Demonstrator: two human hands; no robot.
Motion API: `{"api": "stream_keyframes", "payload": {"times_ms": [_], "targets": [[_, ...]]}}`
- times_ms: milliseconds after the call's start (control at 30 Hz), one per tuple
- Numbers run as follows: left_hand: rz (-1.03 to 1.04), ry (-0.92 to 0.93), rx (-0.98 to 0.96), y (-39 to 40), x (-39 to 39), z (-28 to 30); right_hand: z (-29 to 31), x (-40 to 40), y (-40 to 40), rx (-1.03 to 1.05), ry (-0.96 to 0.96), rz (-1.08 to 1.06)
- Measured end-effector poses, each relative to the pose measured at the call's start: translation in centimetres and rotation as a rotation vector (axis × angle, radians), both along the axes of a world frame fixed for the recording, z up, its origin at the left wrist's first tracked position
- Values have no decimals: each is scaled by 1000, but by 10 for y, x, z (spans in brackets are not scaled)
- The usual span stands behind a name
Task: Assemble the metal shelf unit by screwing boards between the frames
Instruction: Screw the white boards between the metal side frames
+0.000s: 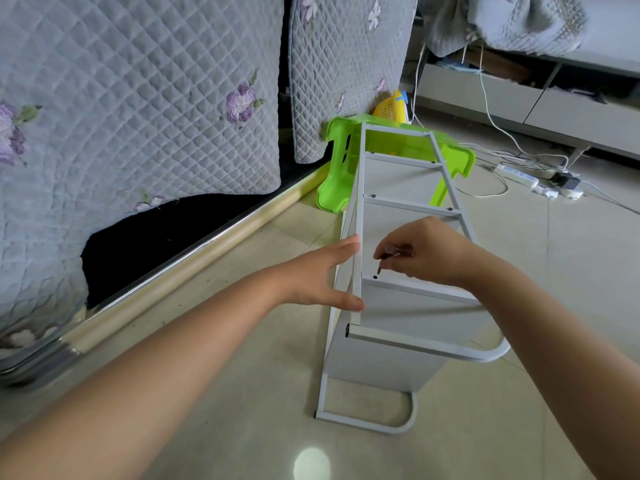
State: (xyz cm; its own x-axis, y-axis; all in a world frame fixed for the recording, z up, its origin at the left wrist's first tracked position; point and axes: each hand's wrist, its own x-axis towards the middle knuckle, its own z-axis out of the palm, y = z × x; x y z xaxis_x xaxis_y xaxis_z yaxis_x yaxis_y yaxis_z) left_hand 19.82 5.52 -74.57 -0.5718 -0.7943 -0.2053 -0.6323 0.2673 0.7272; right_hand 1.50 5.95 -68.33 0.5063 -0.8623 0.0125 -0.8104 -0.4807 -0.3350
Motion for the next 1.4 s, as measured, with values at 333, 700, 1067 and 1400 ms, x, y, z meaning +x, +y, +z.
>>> {"api": "stream_keyframes", "payload": {"times_ms": [333, 700, 1067, 1400], "targets": [[-4, 12, -2, -2, -1, 0, -13, -2, 7, 13, -45, -35], [10, 35, 1, -2, 0, -4, -15, 4, 8, -81, 155, 48], [13, 41, 5, -2, 0, -4, -18, 1, 5, -88, 110, 8], [21, 40, 1, -2, 0, -4, -14, 6, 2, -23, 267, -3]]}}
